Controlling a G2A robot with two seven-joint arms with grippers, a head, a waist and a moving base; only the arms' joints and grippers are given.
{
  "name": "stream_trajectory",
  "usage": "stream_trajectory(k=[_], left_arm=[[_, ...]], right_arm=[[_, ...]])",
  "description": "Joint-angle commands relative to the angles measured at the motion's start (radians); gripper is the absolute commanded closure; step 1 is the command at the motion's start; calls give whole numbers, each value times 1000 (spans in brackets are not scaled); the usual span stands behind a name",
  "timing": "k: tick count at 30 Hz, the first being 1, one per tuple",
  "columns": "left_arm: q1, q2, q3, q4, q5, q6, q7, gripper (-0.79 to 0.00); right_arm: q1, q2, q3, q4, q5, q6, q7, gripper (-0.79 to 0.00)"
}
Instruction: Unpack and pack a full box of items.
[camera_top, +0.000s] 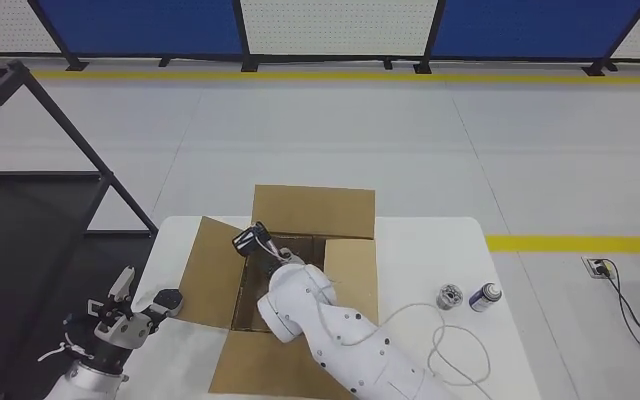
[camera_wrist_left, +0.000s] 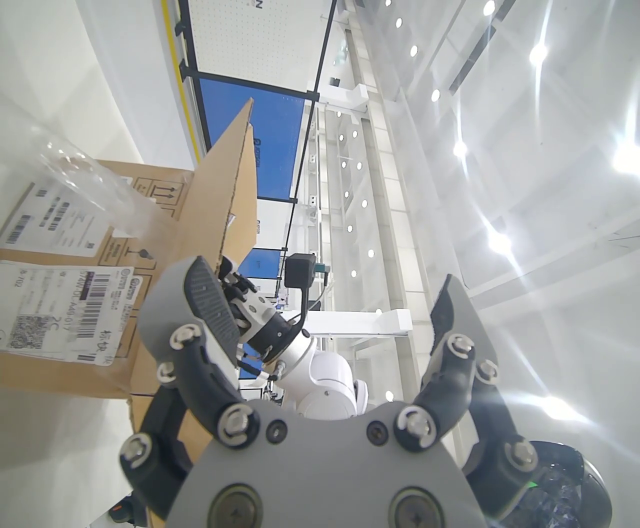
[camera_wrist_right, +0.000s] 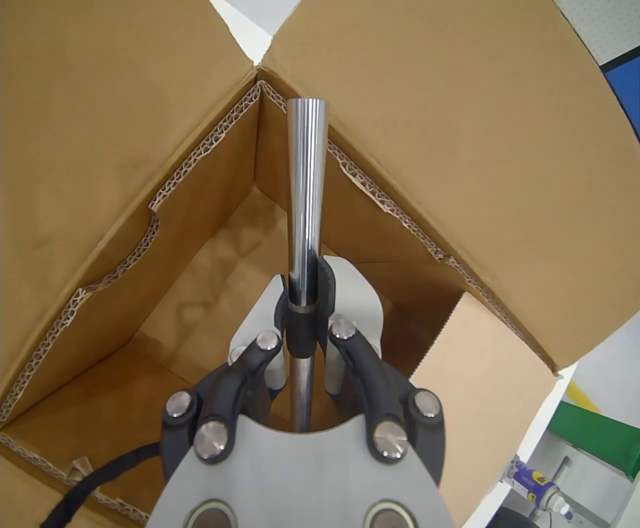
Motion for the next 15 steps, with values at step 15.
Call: stream_trajectory(k=[15], left_arm=[[0, 0, 0, 0, 0, 0, 0, -785]], right_arm=[[96, -81, -9, 258, 107, -69, 89, 0]])
